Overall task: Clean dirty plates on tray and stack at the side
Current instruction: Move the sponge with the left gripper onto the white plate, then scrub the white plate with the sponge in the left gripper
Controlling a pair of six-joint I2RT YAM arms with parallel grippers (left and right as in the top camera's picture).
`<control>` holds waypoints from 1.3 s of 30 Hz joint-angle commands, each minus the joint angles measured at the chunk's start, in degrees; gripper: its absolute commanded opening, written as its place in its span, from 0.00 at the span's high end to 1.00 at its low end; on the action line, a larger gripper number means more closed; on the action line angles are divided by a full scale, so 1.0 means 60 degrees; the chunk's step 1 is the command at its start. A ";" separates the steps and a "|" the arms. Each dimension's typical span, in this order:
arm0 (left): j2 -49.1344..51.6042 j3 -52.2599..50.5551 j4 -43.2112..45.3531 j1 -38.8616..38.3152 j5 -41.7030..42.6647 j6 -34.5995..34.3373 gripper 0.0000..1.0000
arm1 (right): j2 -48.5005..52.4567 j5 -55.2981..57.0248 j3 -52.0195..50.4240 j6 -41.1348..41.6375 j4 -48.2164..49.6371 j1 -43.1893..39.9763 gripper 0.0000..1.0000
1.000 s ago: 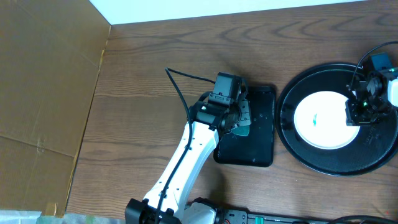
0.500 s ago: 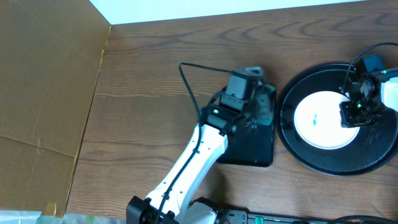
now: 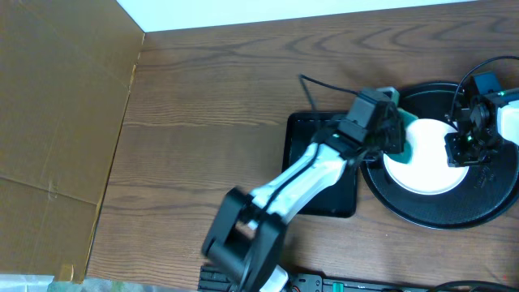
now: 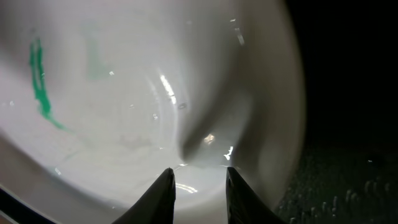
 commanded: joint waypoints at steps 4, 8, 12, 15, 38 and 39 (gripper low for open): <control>0.1089 0.0120 0.0718 -0.0036 0.1104 -0.0805 0.93 | 0.0029 0.0299 -0.0004 0.0219 -0.0025 0.0069 0.74; 0.1599 0.0120 0.1144 -0.0073 0.1144 -0.0951 0.93 | 0.0029 0.0299 -0.0004 0.0222 -0.0007 0.0069 0.74; 0.2390 0.0120 0.1475 -0.0091 0.1155 -0.1290 0.93 | 0.0029 0.0299 -0.0004 0.0219 -0.0022 0.0069 0.74; 0.2951 0.0120 0.2138 -0.0091 0.1785 -0.1974 0.93 | 0.0029 0.0295 -0.0004 0.0219 -0.0040 0.0069 0.74; 0.3217 0.0433 -0.1122 0.0925 0.0313 0.0492 0.93 | 0.0029 0.0295 -0.0004 0.0219 -0.0127 0.0069 0.74; 0.3217 0.0521 -0.1585 0.1020 -0.0084 0.0721 0.93 | 0.0029 0.0299 -0.0004 0.0219 -0.0124 0.0069 0.74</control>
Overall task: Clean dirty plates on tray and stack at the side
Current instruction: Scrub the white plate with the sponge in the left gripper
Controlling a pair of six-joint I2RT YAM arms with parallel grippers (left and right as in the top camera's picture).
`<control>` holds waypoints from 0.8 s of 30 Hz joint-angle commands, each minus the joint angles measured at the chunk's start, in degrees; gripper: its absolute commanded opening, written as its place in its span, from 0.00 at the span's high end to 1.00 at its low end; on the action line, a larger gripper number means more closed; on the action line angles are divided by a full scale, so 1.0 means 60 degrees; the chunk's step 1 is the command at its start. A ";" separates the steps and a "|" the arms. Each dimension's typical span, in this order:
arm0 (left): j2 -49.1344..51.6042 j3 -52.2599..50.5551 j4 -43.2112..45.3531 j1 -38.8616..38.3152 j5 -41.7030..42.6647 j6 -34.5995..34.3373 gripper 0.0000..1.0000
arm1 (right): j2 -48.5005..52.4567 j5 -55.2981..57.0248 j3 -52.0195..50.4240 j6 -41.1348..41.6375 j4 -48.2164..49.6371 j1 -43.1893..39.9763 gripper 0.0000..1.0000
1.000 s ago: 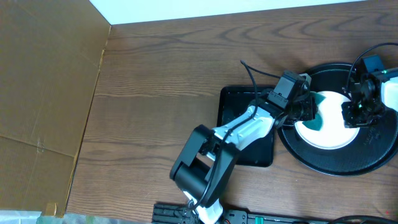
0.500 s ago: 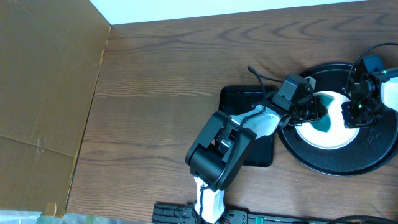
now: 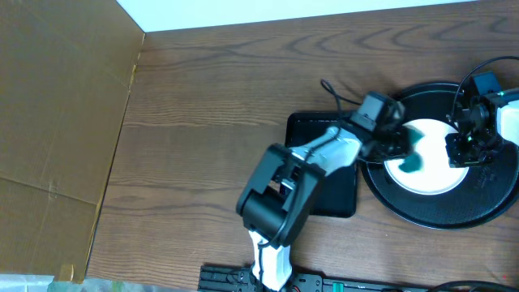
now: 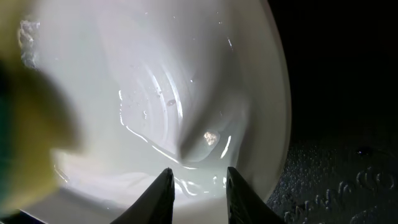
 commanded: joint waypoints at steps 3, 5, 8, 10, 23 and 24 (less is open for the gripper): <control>0.0441 -0.0131 -0.2069 0.0532 -0.3024 0.1661 0.93 | 0.0029 0.0127 -0.0004 0.0142 -0.0015 0.0069 0.74; 0.0441 -0.0011 -0.2251 0.0532 -0.3082 0.1665 0.93 | 0.0029 0.0127 -0.0004 0.0142 -0.0011 0.0069 0.74; 0.0441 0.0117 -0.2237 0.0503 -0.3071 0.1585 0.93 | 0.0029 0.0127 -0.0004 0.0142 -0.0011 0.0069 0.75; 0.0441 0.0142 -0.2091 0.0459 -0.2827 0.1541 0.93 | 0.0029 0.0131 -0.0004 0.0146 0.0018 0.0069 0.75; 0.1151 0.0033 0.1002 -0.1184 0.0361 -0.0463 0.93 | 0.0029 0.0127 -0.0004 0.0142 0.0160 0.0069 0.75; 0.1184 0.0033 0.1053 -0.1293 0.0357 -0.0616 0.93 | 0.0029 0.0127 -0.0004 0.0146 0.0153 0.0069 0.76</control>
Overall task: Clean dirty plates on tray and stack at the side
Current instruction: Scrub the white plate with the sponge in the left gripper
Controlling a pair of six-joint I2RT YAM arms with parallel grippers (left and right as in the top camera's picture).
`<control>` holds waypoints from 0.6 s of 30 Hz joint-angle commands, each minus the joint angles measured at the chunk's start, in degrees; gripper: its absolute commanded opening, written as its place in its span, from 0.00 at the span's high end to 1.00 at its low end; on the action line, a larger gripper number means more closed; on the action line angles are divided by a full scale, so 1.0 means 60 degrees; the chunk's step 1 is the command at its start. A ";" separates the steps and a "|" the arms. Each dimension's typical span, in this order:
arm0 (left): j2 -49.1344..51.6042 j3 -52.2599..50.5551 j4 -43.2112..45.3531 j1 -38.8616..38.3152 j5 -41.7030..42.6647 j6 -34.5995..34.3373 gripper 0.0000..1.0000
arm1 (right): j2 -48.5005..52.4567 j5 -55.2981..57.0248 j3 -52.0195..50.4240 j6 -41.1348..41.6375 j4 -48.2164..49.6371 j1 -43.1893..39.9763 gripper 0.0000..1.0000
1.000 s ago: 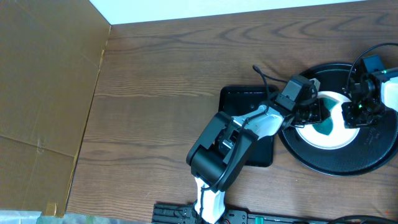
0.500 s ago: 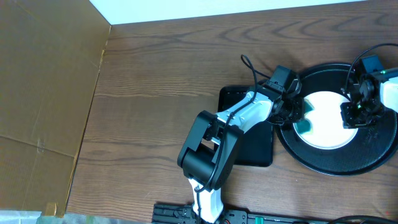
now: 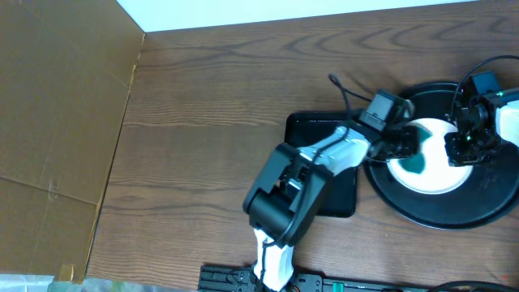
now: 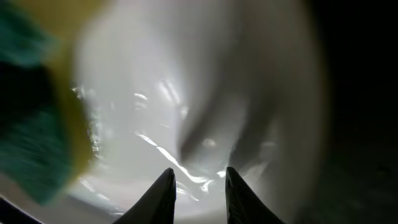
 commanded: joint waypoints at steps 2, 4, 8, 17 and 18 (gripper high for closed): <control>0.0794 -0.0255 -0.0051 -0.0586 0.0408 -0.0608 0.93 | 0.0026 0.0095 0.0004 0.0117 -0.0004 0.0011 0.81; 0.0794 -0.0255 -0.0127 -0.0525 0.0404 -0.0576 0.93 | -0.0080 0.0091 0.0029 0.0117 -0.0055 -0.0036 0.82; 0.0794 -0.0255 -0.0455 -0.0160 0.0310 -0.0401 0.93 | -0.0739 0.0135 0.0095 0.0113 -0.0160 -0.0288 0.82; 0.0688 -0.0251 -0.1588 0.0936 0.0270 0.0597 0.93 | -0.1592 0.0361 0.0029 0.0113 -0.0317 -0.1122 0.76; 0.0623 -0.0251 -0.1694 0.1013 0.0229 0.0780 0.93 | -0.1526 0.0357 -0.0018 0.0113 -0.0284 -0.1140 0.75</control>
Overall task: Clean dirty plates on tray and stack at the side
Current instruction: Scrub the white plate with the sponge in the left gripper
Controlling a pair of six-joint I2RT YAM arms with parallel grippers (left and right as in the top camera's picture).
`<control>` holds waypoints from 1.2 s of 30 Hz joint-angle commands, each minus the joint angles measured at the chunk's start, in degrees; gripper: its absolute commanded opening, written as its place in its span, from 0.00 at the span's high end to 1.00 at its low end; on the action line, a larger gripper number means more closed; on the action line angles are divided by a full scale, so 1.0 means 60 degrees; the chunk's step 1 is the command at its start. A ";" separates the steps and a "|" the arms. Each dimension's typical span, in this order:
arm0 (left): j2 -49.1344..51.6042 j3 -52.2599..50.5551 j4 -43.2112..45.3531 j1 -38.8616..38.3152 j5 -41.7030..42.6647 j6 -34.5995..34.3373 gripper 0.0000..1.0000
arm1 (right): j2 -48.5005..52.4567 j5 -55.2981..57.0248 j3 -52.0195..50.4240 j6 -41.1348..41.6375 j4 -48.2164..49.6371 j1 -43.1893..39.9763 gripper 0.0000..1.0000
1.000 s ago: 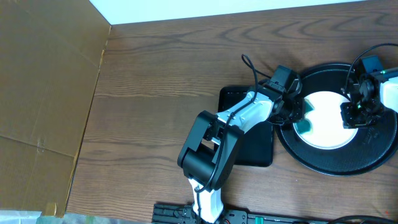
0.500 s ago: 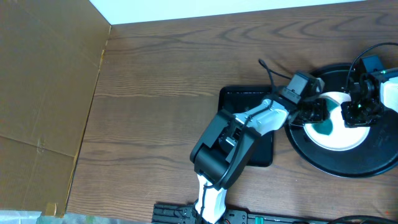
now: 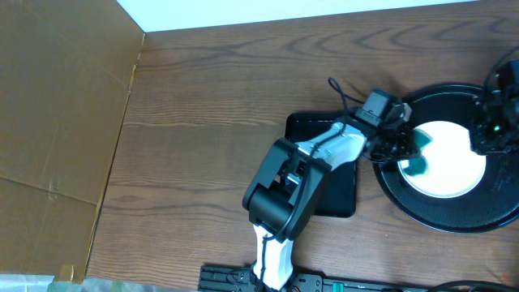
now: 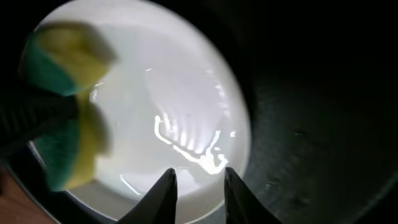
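A white plate lies in the round black tray at the right. My left gripper is shut on a yellow and green sponge, which rests on the plate's left part. In the right wrist view the plate looks white and wet, with the sponge pinched by dark fingers at its left edge. My right gripper hangs over the tray's right side, off the plate. Its jaws stand open above the plate's near rim with nothing between them.
A black rectangular tray lies under the left arm, just left of the round tray. Brown cardboard covers the table's left part. A black power strip runs along the front edge.
My right gripper has drawn back to the right, away from the plate's right rim, and its camera now sees the whole plate from farther off. The sponge stays on the plate's left part.
First my right gripper sat low at the plate's right rim, a green smear showed on the plate, and the sponge was at its left edge. Then the sponge lay further onto the plate, twice. Now no smear shows and the right gripper is withdrawn.
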 commanded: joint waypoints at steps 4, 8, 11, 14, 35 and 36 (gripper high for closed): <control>0.0120 -0.0441 -0.0903 0.0401 -0.1508 0.1115 0.93 | 0.0546 0.0131 -0.0215 0.0000 0.0175 -0.0102 0.72; -0.0226 -0.0441 -0.1075 0.0401 -0.1712 0.1519 0.93 | 0.0984 0.0135 -0.0259 0.0004 0.0259 -0.0098 0.69; -0.0291 -0.0441 -0.1137 0.0397 -0.1738 0.1541 0.93 | 0.1166 -0.0066 -0.0270 -0.0018 0.0346 -0.0098 0.69; -0.0291 -0.0441 -0.1140 0.0397 -0.1741 0.1545 0.93 | 0.1213 -0.0503 -0.0331 -0.0149 0.0528 -0.0044 0.72; -0.0321 -0.0237 -0.0900 -0.0998 -0.2419 0.0827 0.92 | 0.1253 -0.0124 -0.1636 0.0688 0.1931 0.0146 0.99; -0.0240 -0.0237 -0.0721 -0.1191 -0.2419 0.0641 0.92 | 0.1253 -0.0124 -0.1636 0.0688 0.1927 0.0146 0.99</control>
